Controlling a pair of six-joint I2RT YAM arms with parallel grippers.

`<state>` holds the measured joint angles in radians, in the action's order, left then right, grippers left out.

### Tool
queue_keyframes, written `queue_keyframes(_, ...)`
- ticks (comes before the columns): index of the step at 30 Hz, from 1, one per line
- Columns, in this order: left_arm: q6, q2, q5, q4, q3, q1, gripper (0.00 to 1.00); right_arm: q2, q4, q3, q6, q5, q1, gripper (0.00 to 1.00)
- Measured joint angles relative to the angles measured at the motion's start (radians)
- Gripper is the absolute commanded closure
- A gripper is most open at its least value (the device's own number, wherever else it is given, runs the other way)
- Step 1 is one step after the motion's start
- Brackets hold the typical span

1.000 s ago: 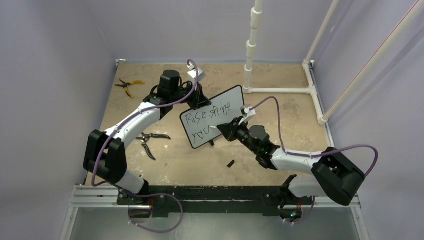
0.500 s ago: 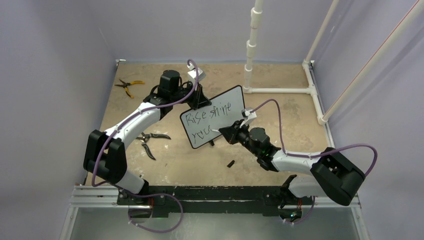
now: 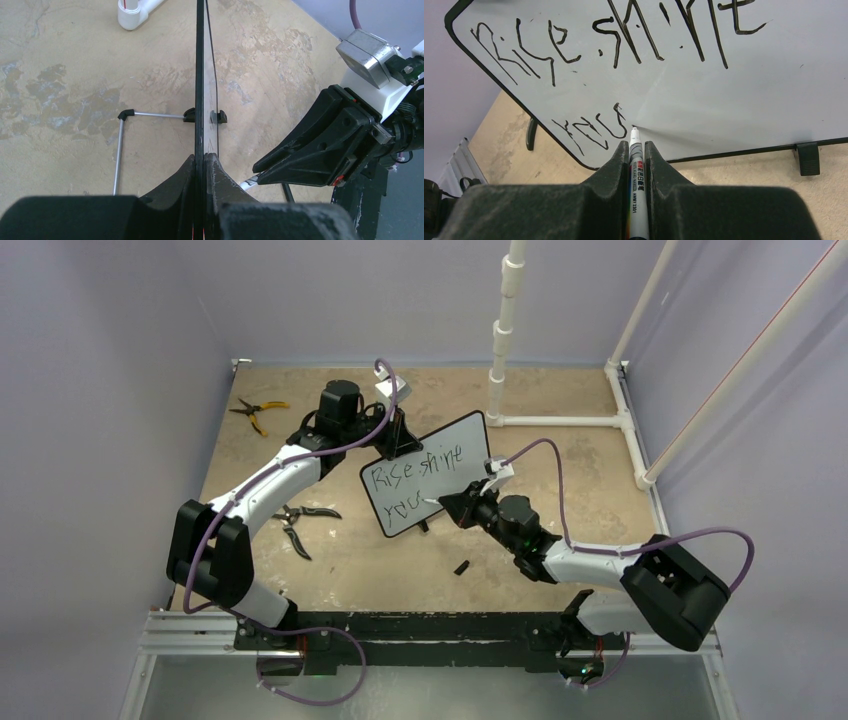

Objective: Write a sentence on the whiteboard

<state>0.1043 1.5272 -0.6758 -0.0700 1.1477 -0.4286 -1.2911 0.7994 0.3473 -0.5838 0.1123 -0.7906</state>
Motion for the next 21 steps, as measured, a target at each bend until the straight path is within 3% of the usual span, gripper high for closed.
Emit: queue_keyframes(21, 0.0, 0.0, 0.0, 0.0, 0.0, 0.0, 1.0, 0.011, -0.062, 0.0, -0.025, 0.024, 0.0, 1.0)
